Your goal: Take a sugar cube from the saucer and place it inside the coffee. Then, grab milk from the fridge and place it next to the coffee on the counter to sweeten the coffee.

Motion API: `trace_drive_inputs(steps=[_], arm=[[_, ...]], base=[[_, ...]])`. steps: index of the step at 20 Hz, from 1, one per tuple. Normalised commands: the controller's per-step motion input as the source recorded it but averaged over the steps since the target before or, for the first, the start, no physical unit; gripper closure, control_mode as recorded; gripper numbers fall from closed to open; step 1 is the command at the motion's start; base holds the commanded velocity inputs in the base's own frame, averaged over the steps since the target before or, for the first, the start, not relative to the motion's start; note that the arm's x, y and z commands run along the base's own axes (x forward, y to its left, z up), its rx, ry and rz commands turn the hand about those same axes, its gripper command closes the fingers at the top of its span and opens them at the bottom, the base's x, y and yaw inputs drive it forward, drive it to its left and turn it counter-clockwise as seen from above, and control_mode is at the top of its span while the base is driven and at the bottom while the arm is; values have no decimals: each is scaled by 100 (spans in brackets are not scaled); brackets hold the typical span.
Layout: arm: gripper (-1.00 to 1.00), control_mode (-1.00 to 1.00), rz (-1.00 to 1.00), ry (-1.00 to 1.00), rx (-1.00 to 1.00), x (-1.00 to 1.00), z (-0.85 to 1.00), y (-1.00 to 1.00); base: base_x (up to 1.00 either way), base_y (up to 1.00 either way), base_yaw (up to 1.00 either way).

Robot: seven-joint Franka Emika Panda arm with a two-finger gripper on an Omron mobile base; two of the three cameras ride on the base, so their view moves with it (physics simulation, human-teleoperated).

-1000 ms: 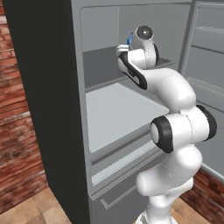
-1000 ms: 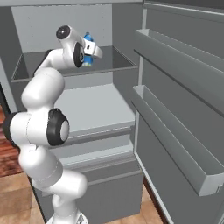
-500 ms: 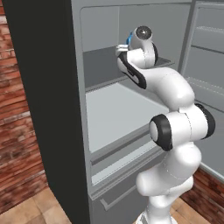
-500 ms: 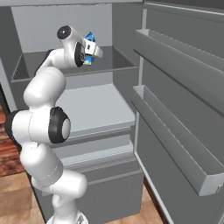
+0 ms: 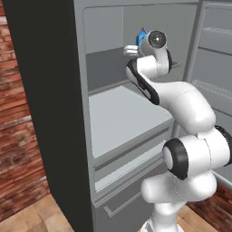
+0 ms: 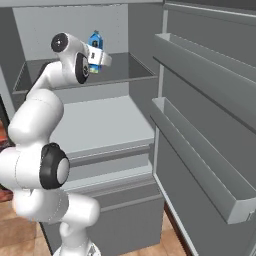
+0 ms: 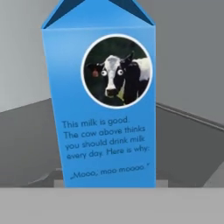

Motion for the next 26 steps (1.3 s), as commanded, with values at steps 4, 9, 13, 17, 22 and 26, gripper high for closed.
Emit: trace_drive_inputs(steps=[4, 9, 13, 17, 22, 26], arm=[[100, -100, 0, -27, 7, -100, 17, -16], [100, -100, 10, -10, 7, -100, 15, -7], [100, -100, 16, 7, 2, -100, 5, 0], [100, -100, 17, 24, 0, -100, 0, 0], [100, -100, 11, 25, 0, -100, -26, -8], [100, -100, 1, 28, -4, -100, -61, -22]], base=[[0, 0, 0], [0, 0, 0], [0, 0, 0], [0, 0, 0], [0, 0, 0], [0, 0, 0]])
